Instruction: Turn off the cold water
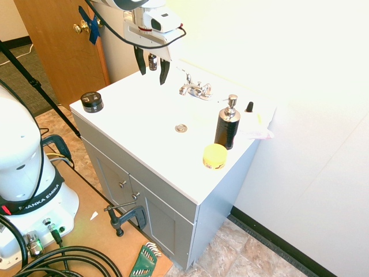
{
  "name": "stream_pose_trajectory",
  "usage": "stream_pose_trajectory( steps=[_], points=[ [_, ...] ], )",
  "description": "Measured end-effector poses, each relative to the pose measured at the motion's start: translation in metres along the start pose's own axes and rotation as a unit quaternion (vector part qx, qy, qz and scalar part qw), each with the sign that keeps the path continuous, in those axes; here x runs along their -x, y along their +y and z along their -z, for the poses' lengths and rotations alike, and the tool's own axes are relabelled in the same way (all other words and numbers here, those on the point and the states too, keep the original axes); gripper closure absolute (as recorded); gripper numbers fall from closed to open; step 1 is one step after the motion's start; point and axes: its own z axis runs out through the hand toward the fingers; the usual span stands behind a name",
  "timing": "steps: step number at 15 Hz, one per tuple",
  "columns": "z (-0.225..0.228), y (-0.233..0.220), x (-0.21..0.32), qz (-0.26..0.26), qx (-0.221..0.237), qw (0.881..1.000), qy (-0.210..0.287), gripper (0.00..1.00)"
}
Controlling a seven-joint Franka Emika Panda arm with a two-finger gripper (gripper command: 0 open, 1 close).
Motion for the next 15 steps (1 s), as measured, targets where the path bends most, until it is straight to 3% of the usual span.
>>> stream_pose_trajectory(
  steps=[4,8,11,15],
  points=[
    [0.002,0.001,-0.005,-0.010,0.000,1.000,0.010,0.00],
    [0.008,-0.014,-0.035,-0.060,0.003,0.997,0.056,0.00],
    [-0.008,-0.041,-0.071,-0.119,0.021,0.988,0.099,0.00],
    [-0.040,-0.069,-0.114,-0.159,0.040,0.977,0.137,0.00]
  ],
)
